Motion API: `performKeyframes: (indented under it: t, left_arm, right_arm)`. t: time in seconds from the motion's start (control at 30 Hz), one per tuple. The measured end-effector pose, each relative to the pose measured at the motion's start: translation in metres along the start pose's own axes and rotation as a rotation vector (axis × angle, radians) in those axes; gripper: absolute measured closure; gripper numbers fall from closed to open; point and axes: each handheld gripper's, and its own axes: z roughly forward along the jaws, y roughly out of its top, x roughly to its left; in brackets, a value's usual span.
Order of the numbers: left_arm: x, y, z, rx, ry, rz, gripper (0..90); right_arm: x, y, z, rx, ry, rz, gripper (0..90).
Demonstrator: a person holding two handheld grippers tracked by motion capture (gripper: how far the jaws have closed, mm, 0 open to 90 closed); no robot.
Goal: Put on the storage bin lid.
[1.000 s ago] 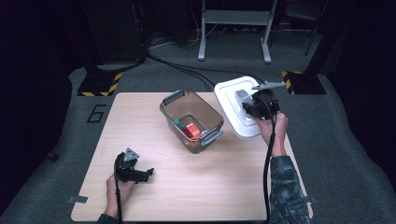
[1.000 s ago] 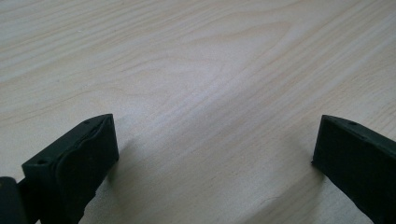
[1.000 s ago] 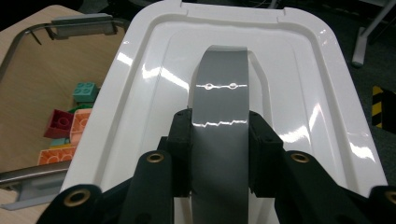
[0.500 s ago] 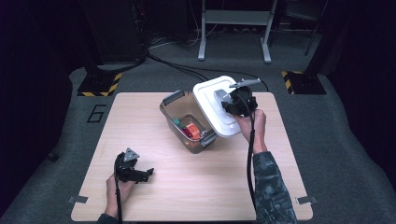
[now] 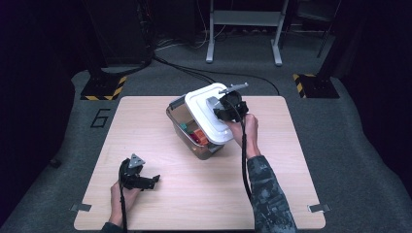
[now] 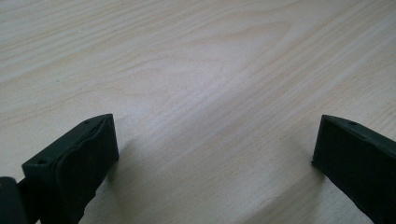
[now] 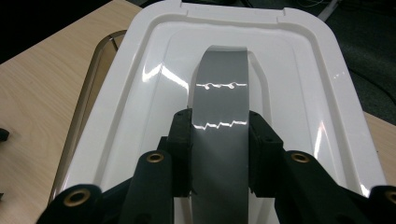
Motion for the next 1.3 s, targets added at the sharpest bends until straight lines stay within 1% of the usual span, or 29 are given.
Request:
performKeyframes:
  t: [0.03, 0.07, 0.13, 0.17, 0.2, 0.23, 0.27, 0.3, 0.33, 0.37, 0.4, 0.43, 0.47, 0.5, 0.53, 0.67, 0.73, 0.77, 0.8, 0.87, 0.9, 0.97, 1.0, 1.03, 1.07, 1.1, 1.17, 1.2, 1.3]
  left_arm:
    - [0.000, 0.000, 0.000, 0.002, 0.001, 0.005, 0.0]
    - [0.000, 0.000, 0.000, -0.002, 0.002, -0.001, 0.0]
    - [-0.001, 0.000, 0.000, -0.003, -0.001, -0.007, 0.0]
    - [-0.001, 0.000, 0.001, -0.010, 0.000, -0.017, 0.0]
    - [-0.001, 0.000, 0.001, -0.007, -0.001, -0.014, 0.0]
    - [-0.001, 0.000, 0.001, -0.007, 0.001, -0.011, 0.0]
    - [-0.001, 0.000, 0.000, -0.005, 0.001, -0.008, 0.0]
    - [-0.001, 0.000, 0.001, -0.008, 0.001, -0.012, 0.0]
    - [0.000, 0.000, 0.000, -0.001, 0.001, -0.004, 0.0]
    - [-0.001, 0.000, 0.001, -0.014, 0.003, -0.018, 0.0]
    - [-0.001, 0.000, 0.001, -0.012, 0.001, -0.017, 0.0]
    - [-0.001, 0.000, 0.000, -0.005, 0.000, -0.008, 0.0]
    - [-0.001, 0.000, 0.001, -0.014, 0.001, -0.020, 0.0]
    - [0.000, 0.000, 0.000, 0.002, -0.001, -0.001, 0.0]
    - [-0.001, 0.000, 0.000, 0.004, -0.003, -0.007, 0.0]
    - [0.000, 0.000, 0.000, 0.004, -0.004, -0.006, 0.0]
    - [0.000, 0.000, 0.000, 0.001, -0.005, -0.007, 0.0]
    - [0.000, 0.000, 0.000, 0.003, -0.003, 0.002, 0.0]
    - [0.000, 0.000, 0.000, 0.001, -0.005, 0.000, 0.0]
    - [0.000, 0.000, 0.000, -0.001, -0.004, 0.001, 0.0]
    - [0.001, 0.001, 0.000, 0.009, -0.007, 0.003, 0.0]
    - [0.000, 0.000, 0.001, -0.004, -0.004, -0.007, 0.0]
    - [0.000, 0.000, 0.001, -0.005, -0.002, -0.003, 0.0]
    - [0.000, 0.001, 0.000, 0.007, -0.008, 0.000, 0.0]
    - [0.000, 0.001, 0.000, 0.003, -0.007, 0.000, 0.0]
    - [0.000, 0.001, 0.001, -0.003, -0.007, -0.010, 0.0]
    - [-0.001, 0.001, 0.001, -0.003, -0.007, -0.009, 0.0]
    - [-0.001, 0.001, 0.001, -0.011, -0.006, -0.019, 0.0]
    - [-0.001, 0.001, 0.001, -0.008, -0.005, -0.017, 0.0]
  right_arm:
    - [0.002, 0.000, 0.002, 0.007, 0.003, 0.002, 67.1]
    - [0.003, 0.001, 0.004, 0.007, 0.007, -0.015, 67.1]
    - [0.008, 0.001, 0.009, 0.011, 0.013, -0.018, 67.1]
    - [0.009, 0.002, 0.011, 0.013, 0.014, -0.030, 67.1]
    - [0.011, 0.002, 0.013, 0.017, 0.016, -0.035, 67.1]
    - [0.013, 0.003, 0.016, 0.018, 0.021, -0.026, 67.1]
    - [0.014, 0.003, 0.018, 0.024, 0.025, -0.039, 67.1]
    - [0.015, 0.003, 0.021, 0.026, 0.027, -0.031, 67.1]
    - [0.015, 0.004, 0.023, 0.031, 0.029, -0.039, 67.1]
    - [0.017, 0.004, 0.026, 0.039, 0.032, -0.026, 67.1]
    - [0.018, 0.005, 0.029, 0.040, 0.034, -0.039, 67.1]
    - [0.018, 0.006, 0.031, 0.045, 0.036, -0.048, 67.1]
    - [0.020, 0.006, 0.034, 0.044, 0.039, -0.044, 67.1]
    - [0.021, 0.007, 0.036, 0.047, 0.043, -0.053, 67.1]
    - [0.023, 0.007, 0.039, 0.052, 0.045, -0.054, 67.1]
    - [0.030, 0.010, 0.048, 0.070, 0.062, -0.041, 67.1]
    - [0.032, 0.011, 0.053, 0.071, 0.069, -0.060, 67.1]
    - [0.034, 0.011, 0.055, 0.073, 0.068, -0.067, 67.1]
    - [0.035, 0.011, 0.057, 0.081, 0.068, -0.064, 67.1]
    - [0.035, 0.011, 0.061, 0.086, 0.071, -0.076, 67.0]
    - [0.036, 0.011, 0.062, 0.093, 0.067, -0.076, 66.9]
    - [0.036, 0.010, 0.064, 0.088, 0.071, -0.071, 66.9]
    - [0.035, 0.010, 0.064, 0.090, 0.073, -0.071, 66.9]
    - [0.034, 0.009, 0.064, 0.088, 0.085, -0.073, 66.9]
    - [0.033, 0.010, 0.064, 0.093, 0.089, -0.072, 66.8]
    - [0.033, 0.010, 0.066, 0.100, 0.089, -0.074, 66.8]
    - [0.032, 0.011, 0.067, 0.100, 0.100, -0.083, 66.8]
    - [0.032, 0.010, 0.067, 0.101, 0.103, -0.086, 66.8]
    - [0.033, 0.010, 0.068, 0.111, 0.100, -0.097, 66.7]
